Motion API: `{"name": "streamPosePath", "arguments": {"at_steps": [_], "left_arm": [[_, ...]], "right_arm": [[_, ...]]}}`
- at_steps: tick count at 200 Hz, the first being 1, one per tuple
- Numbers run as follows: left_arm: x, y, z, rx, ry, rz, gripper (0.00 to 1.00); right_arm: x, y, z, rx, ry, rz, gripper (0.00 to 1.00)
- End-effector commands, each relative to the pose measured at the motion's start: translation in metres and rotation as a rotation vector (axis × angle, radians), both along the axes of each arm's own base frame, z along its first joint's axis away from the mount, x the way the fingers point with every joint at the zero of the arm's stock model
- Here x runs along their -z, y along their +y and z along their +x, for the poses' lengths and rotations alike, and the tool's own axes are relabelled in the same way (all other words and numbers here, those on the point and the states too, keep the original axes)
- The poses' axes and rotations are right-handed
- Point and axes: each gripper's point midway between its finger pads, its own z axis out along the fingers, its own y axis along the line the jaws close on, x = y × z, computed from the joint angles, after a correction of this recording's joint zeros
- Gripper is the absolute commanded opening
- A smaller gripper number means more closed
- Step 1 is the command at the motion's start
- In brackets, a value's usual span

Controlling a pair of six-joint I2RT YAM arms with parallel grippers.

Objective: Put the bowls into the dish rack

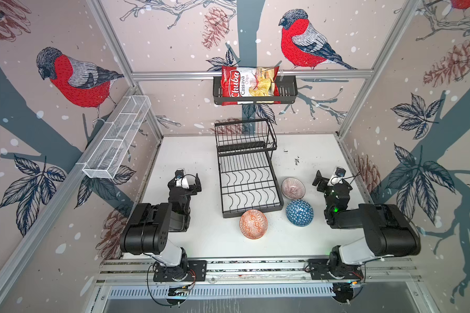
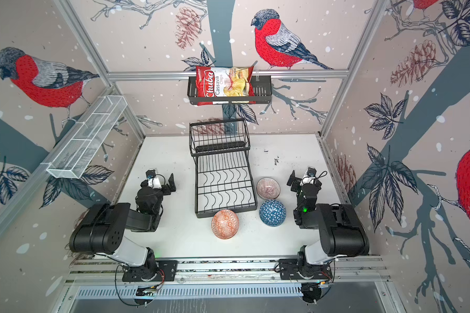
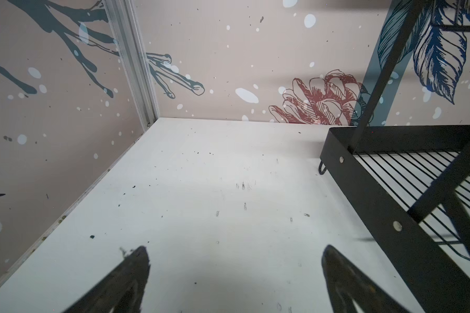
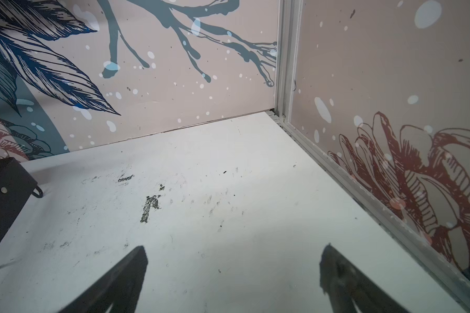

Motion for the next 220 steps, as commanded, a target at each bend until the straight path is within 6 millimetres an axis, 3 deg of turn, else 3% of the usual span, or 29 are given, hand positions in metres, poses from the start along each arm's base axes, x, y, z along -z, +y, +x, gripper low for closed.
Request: {"name": "streamPosePath", "arguments": {"at_steps": [1,170,220], "left_arm": [[-0.011,0.0,0.002,0.005,-0.042,0.01,0.98],[-0.01,-0.007,0.003,0.045,-0.037,0.018,0.98],[-0.027,-0.002,-0.009,0.015,-0.082,0.01,0.97]], "right_arm": [[-0.001,0.001,0.0,-0.007,-0.005,0.005,1.0],[-0.003,0.001,0.0,-0.012,-0.01,0.008,1.0],[-0.011,-0.003,0.0,0.023,-0.011,0.012,1.0]]}}
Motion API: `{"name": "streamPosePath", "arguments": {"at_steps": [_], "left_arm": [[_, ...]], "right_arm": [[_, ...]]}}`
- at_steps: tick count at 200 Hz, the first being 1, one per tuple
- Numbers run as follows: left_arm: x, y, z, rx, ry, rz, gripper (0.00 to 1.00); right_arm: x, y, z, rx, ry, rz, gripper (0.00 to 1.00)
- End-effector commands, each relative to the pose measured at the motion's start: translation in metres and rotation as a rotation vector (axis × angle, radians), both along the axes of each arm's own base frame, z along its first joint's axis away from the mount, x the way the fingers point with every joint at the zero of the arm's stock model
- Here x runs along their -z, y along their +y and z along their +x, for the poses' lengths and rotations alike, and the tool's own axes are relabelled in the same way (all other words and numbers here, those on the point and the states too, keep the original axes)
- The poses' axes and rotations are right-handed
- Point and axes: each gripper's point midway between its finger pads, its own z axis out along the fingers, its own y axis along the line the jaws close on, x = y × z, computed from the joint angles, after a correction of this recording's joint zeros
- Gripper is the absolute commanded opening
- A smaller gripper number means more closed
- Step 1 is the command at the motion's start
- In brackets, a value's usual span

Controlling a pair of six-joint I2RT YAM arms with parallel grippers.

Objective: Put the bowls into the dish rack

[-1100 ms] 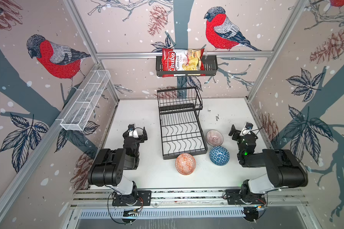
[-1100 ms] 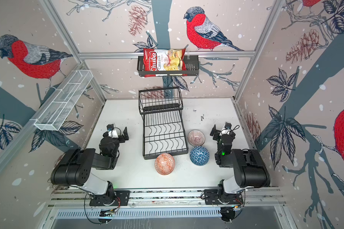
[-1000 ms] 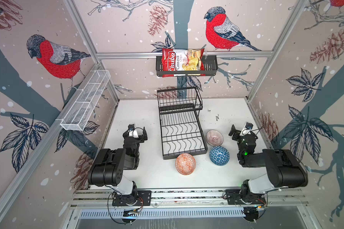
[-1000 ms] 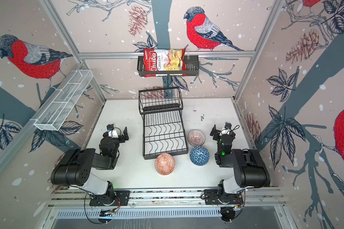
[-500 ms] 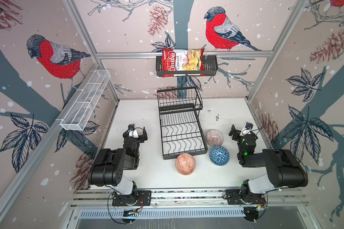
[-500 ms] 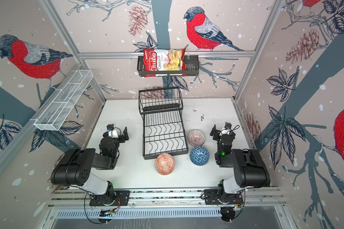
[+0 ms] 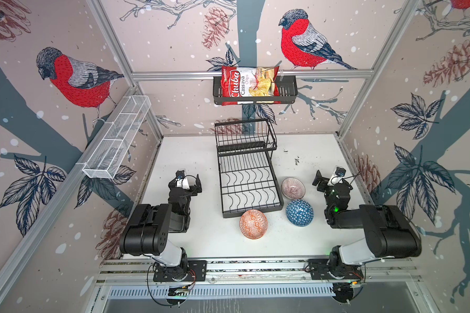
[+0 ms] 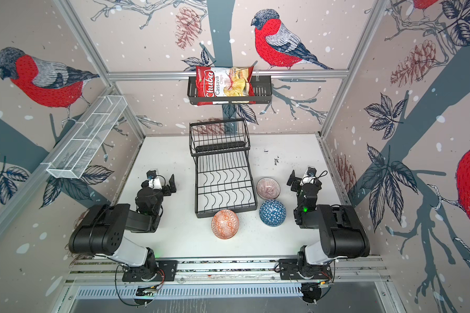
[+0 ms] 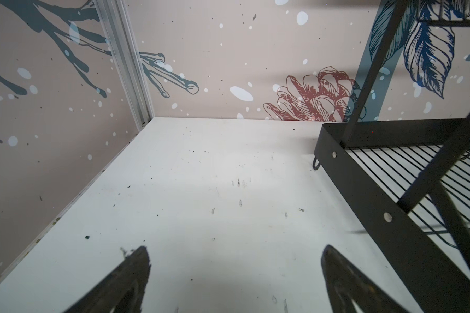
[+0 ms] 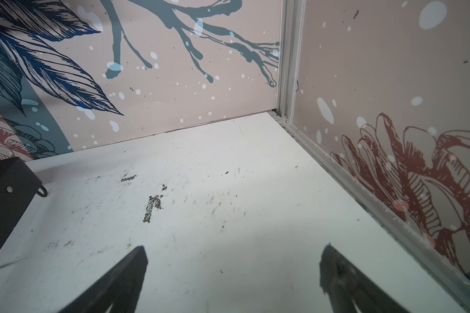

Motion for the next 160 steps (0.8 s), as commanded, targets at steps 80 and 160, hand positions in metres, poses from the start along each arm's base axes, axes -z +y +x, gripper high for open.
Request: {"name": "streamPosePath", "arguments": {"at_steps": [80,160], "left_arm": [[-0.044,0.021,0.013,-0.149,0.083,-0.103,0.97],[-0.04,-0.046,-0.009,-0.027,0.293,-0.245,0.97]], "right_arm": [[-0.023,-0.019,-0.009,0.22,0.132,0.117,1.0],[-0.02,0.022,-0.039,0.231,0.379,0.278,1.0]]}}
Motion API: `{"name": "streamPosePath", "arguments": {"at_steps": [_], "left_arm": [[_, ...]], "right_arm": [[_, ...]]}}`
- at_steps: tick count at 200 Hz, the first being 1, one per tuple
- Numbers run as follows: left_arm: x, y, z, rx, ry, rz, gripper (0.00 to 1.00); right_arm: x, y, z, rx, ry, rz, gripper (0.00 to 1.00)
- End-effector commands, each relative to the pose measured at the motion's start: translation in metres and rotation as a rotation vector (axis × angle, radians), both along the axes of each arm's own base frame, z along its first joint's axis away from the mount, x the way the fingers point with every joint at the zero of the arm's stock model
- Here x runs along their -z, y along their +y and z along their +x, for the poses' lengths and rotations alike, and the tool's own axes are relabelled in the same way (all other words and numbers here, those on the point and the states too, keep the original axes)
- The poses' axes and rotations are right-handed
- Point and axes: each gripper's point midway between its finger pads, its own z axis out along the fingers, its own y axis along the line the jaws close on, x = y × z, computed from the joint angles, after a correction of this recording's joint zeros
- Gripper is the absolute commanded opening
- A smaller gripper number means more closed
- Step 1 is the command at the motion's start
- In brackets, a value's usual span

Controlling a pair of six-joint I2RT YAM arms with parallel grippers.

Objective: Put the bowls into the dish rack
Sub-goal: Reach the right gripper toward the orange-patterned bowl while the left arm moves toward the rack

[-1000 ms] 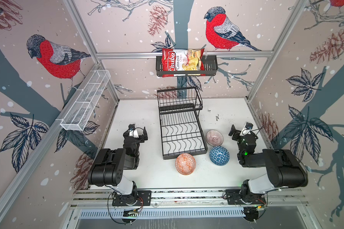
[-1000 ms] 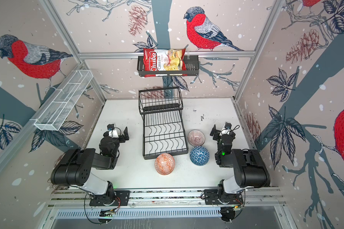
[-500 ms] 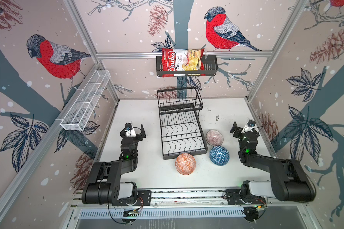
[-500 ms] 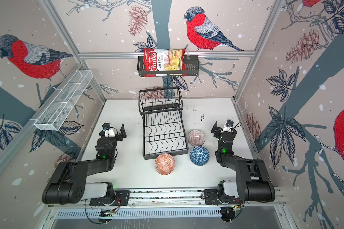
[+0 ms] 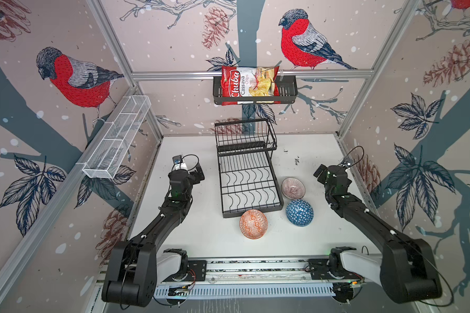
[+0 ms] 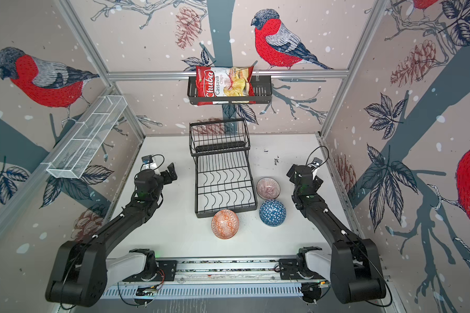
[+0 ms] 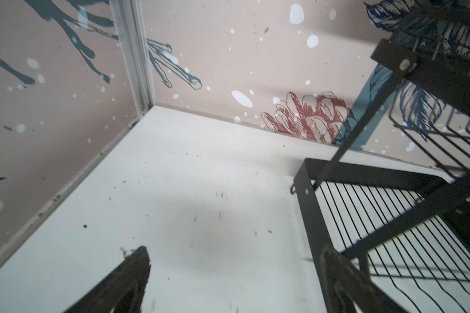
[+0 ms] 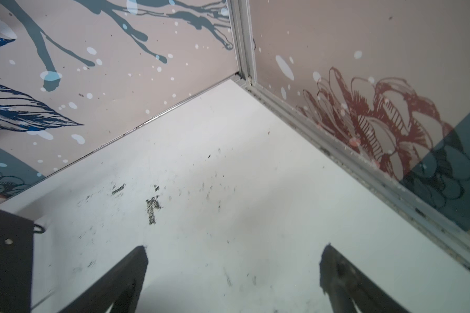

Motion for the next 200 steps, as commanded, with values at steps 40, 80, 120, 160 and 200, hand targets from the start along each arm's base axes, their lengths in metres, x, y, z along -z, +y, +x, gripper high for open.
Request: {"name": "streamPosePath", "arguments": {"at_steps": [40,80,120,160,200], "left_arm": [[0.018,-0.057,-0.046,0.172,0.18,-0.152,0.97],[0.012,-0.08,-0.07,0.254,0.211,-0.232,0.97],[0.007,-0.101,-0.087,0.325,0.265,-0.267,0.97],[0.012,-0.118,-0.104,0.359,0.352,-0.227,0.97],[0.025,-0.134,-0.117,0.389,0.416,-0.199,0.97]], "right_arm": [[-0.002,0.039,-0.04,-0.102,0.131,0.1,1.0],[-0.017,0.054,-0.053,-0.182,0.094,0.151,0.99],[-0.03,0.072,-0.058,-0.268,0.099,0.177,0.99],[-0.029,0.101,-0.061,-0.364,0.155,0.152,1.0],[-0.021,0.132,-0.07,-0.454,0.225,0.092,1.0]]}}
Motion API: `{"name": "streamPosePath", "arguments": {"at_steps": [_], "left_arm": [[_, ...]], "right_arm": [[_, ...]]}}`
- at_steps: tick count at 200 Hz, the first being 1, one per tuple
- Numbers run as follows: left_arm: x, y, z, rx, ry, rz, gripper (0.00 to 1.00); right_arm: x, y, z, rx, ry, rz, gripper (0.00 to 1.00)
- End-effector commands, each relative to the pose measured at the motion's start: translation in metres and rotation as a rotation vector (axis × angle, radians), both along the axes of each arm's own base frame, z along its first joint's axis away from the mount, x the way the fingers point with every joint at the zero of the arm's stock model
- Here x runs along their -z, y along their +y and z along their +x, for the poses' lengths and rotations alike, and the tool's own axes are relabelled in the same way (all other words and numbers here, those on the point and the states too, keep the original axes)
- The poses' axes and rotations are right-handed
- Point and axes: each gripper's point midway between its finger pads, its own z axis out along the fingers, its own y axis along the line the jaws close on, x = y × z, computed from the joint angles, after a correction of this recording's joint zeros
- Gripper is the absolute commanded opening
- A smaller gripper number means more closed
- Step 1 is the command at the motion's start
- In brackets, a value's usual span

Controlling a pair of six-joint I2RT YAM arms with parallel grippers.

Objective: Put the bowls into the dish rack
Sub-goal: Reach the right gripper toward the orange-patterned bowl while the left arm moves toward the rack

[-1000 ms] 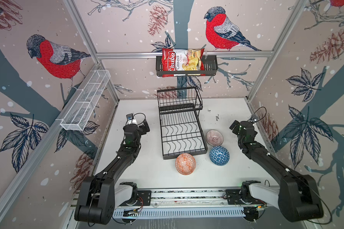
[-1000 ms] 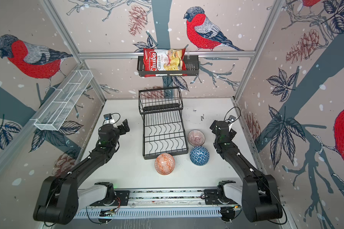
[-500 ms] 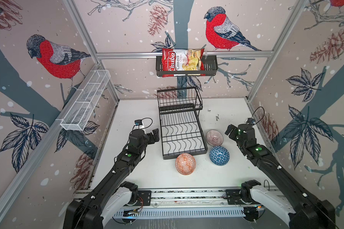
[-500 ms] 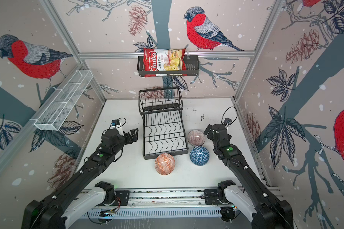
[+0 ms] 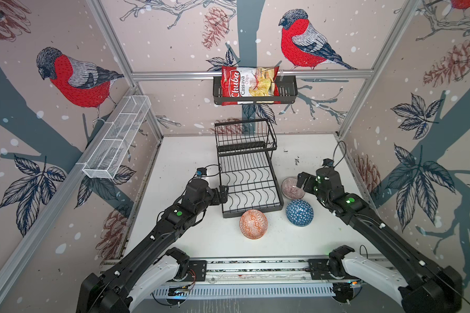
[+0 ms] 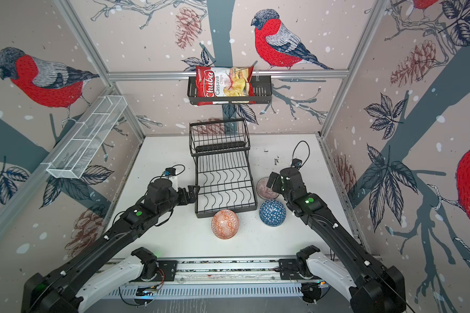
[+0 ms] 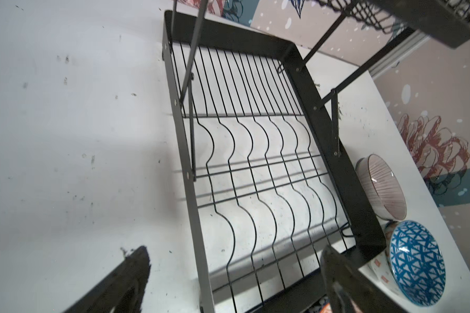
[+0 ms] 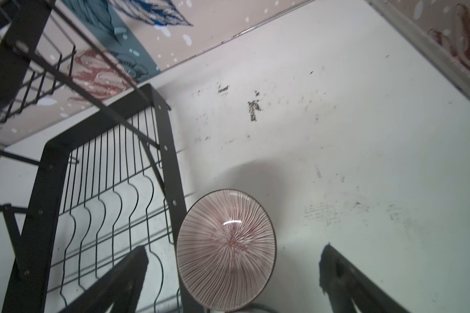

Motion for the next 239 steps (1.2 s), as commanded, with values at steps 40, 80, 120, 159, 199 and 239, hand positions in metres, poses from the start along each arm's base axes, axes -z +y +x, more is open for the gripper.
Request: {"name": "streamPosePath", "arguments": {"at_steps": [40,80,120,159,199,239], "left_arm": [[0.019,-0.013,-0.011,-0.007,0.071,0.039,0.97],[0.022,-0.021,-0.01,-0.009,0.072,0.026,0.97],[0.02,-0.024,-0.006,-0.012,0.058,0.012,0.97],[0.02,-0.024,-0.007,-0.002,0.055,0.019,0.97],[0.02,-0.024,-0.007,-0.006,0.05,0.017,0.97],[0.017,-0.025,-0.005,-0.007,0.036,0.004,0.97]], "right_arm": [[0.013,0.041,-0.022,-0.141,0.066,-0.095,1.0],[0.025,0.069,-0.04,-0.235,0.096,-0.144,0.99],[0.034,0.099,-0.061,-0.341,0.125,-0.169,0.92],[0.04,0.123,-0.081,-0.425,0.154,-0.134,0.79],[0.045,0.144,-0.101,-0.513,0.16,-0.111,0.69],[0.057,0.156,-0.115,-0.568,0.185,-0.112,0.6]]}}
